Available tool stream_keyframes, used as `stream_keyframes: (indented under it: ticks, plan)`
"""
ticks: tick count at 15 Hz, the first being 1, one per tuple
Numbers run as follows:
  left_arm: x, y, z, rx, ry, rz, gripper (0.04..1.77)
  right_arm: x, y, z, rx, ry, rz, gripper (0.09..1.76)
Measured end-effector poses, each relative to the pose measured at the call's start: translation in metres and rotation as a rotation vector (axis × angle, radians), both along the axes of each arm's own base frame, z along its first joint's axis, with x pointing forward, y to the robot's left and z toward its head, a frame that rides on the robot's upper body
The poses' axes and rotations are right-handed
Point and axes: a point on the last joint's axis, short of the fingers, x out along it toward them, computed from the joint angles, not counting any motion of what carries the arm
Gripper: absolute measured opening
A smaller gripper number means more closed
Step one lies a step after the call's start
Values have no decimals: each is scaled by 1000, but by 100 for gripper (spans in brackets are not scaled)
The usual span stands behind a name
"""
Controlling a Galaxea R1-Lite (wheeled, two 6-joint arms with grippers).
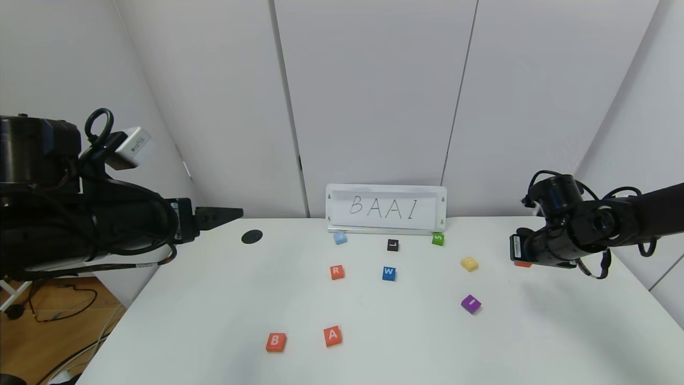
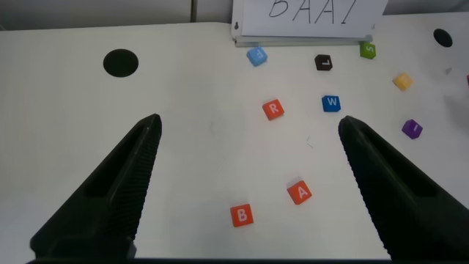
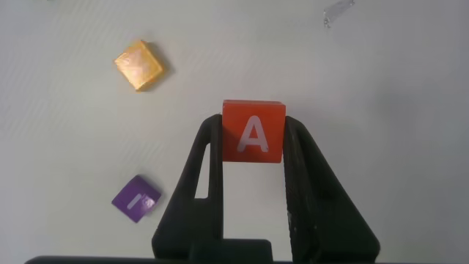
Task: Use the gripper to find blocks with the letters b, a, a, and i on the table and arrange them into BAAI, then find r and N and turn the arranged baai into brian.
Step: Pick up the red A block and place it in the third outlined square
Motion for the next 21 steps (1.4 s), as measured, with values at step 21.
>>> stream_keyframes:
  ticks: [21]
  plan:
    - [3, 0, -5, 8, 14, -3, 172, -69, 153, 10, -10, -11, 309, 54]
